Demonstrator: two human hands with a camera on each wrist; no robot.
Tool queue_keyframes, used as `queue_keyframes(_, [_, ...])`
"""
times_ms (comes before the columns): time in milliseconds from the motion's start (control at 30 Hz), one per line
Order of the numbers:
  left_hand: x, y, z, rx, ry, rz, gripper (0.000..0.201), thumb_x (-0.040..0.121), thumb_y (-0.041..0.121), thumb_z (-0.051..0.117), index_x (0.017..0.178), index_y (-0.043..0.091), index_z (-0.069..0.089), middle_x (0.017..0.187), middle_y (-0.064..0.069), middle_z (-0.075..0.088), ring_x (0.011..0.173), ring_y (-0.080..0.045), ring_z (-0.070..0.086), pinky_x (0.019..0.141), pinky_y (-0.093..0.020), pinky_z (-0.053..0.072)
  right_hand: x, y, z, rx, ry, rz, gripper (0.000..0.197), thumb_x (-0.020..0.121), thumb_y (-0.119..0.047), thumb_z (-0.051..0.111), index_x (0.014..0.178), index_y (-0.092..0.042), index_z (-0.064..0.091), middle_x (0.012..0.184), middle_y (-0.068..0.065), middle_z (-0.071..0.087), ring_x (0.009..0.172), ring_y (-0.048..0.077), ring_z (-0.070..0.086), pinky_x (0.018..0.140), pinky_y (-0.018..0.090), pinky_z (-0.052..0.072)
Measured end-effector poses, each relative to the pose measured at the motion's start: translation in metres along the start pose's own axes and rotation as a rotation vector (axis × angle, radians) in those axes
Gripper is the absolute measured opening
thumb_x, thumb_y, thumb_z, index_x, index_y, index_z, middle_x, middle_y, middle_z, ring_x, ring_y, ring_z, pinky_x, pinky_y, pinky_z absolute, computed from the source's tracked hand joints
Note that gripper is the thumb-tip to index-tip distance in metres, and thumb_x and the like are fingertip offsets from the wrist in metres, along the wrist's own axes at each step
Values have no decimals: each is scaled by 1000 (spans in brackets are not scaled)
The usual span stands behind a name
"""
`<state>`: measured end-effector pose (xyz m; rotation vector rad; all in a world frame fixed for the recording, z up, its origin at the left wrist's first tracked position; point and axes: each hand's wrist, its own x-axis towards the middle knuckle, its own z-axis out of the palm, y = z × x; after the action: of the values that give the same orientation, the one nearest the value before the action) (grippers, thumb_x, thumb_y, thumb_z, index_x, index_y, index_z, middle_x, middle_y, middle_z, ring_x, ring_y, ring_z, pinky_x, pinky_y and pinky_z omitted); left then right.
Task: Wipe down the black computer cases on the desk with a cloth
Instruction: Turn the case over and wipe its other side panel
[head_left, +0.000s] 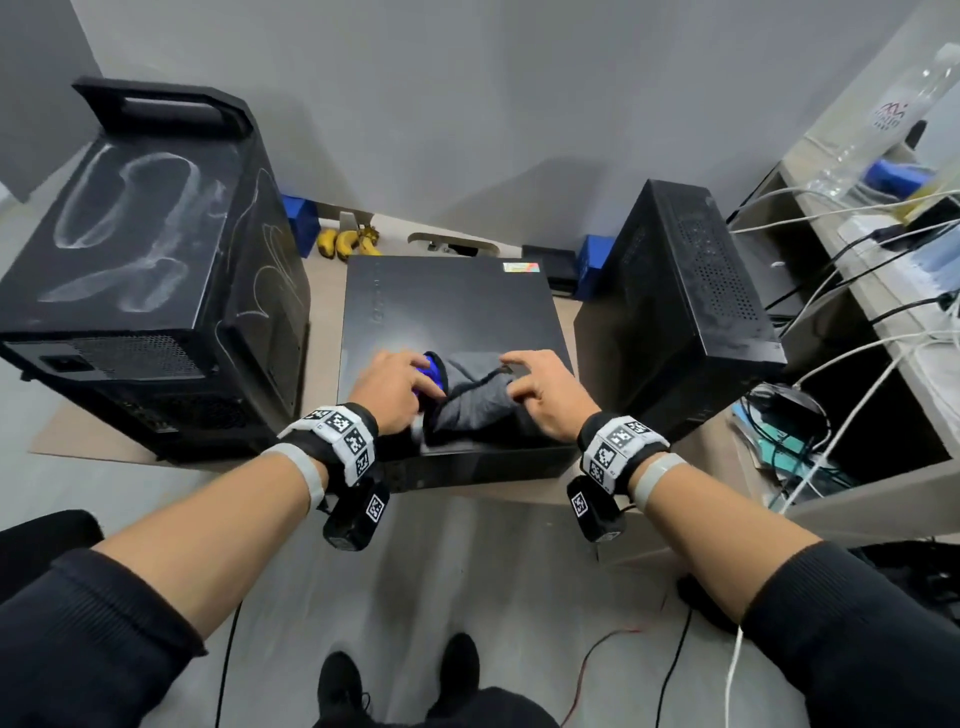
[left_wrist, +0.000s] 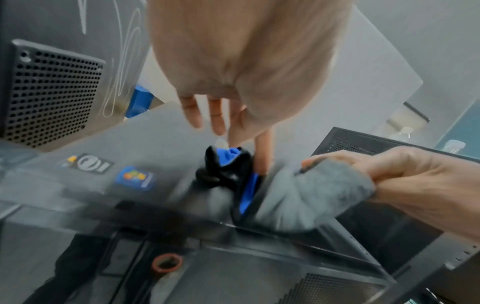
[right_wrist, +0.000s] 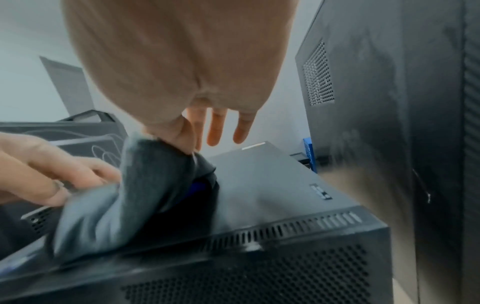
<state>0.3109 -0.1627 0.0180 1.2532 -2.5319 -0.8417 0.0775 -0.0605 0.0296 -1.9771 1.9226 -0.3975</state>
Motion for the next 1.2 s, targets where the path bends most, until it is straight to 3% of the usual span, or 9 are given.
queue_keyframes(100, [0, -11, 7, 120, -117, -124, 41, 94, 7, 49, 105, 33, 79, 137, 11, 56, 126, -27, 40, 106, -30, 33, -4, 5, 6, -4, -148, 43, 32, 79, -2, 54, 95, -16, 78, 137, 0, 59, 133, 26, 33, 111, 46, 34])
queue_keyframes(233, [4, -15, 4, 17, -121, -140, 39, 90, 8, 53, 108, 31, 78, 132, 4, 62, 121, -26, 49, 108, -32, 34, -6, -7, 9, 105, 47, 33, 15, 82, -13, 63, 82, -19, 76, 123, 3, 64, 119, 23, 50, 105, 44, 41])
queue_keyframes(333, [2, -12, 1, -135, -65, -221, 30, 88, 3, 57, 103, 20, 78, 106, -4, 68, 100, -24, 61, 88, -25, 42, -1, -25, 12, 359, 149, 102, 12, 83, -22, 68, 92, -20, 59, 97, -5, 71, 92, 16, 65, 89, 41, 51])
queue_keyframes(400, [-5, -21, -2, -209, 49, -321, 28, 85, 5, 58, 94, 27, 72, 100, -2, 69, 91, -22, 63, 81, -26, 44, 8, -30, 19, 369, 116, 93, 30, 83, -27, 71, 106, -22, 53, 109, -5, 68, 100, 16, 64, 92, 40, 51])
queue_keyframes(500, [-18, -40, -5, -226, 221, -476, 29, 84, 7, 57, 105, 25, 66, 114, -6, 63, 111, -28, 59, 92, -33, 44, 26, -25, 43, 48, -65, -84, 66, 87, -40, 66, 147, -28, 42, 155, 9, 37, 143, 30, 31, 119, 48, 25])
queue_keyframes(600, [-35, -55, -4, -224, 281, -745, 48, 90, 23, 58, 137, 20, 50, 143, -12, 44, 135, -34, 37, 109, -45, 34, 47, -33, 72, -200, -274, -46, 67, 93, -59, 39, 155, -45, 17, 168, 5, -4, 153, 33, -11, 119, 62, -3])
queue_keyframes(867, [-35, -78, 26, -558, 211, -1037, 75, 100, 60, 33, 156, 11, 23, 161, -18, 24, 147, -36, 23, 121, -42, 17, 37, -32, 87, -231, -287, -27, 70, 90, -69, 35, 153, -52, 11, 167, 0, -12, 151, 30, -22, 117, 63, -11])
queue_keyframes(1033, [-24, -103, 32, -719, 135, -1042, 103, 74, 73, 34, 147, 0, 41, 151, -20, 44, 137, -36, 44, 118, -46, 31, -11, 42, 51, -213, -164, 330, 68, 93, -64, 40, 154, -47, 16, 167, 0, -8, 152, 29, -15, 121, 57, -3])
queue_keyframes(1200, [-23, -114, 37, -776, 104, -965, 88, 76, 64, 40, 136, 1, 55, 139, -16, 58, 125, -36, 55, 112, -45, 40, 16, 28, 47, -208, -146, 614, 72, 95, -66, 39, 156, -46, 7, 166, 11, -15, 150, 41, -15, 120, 59, -3])
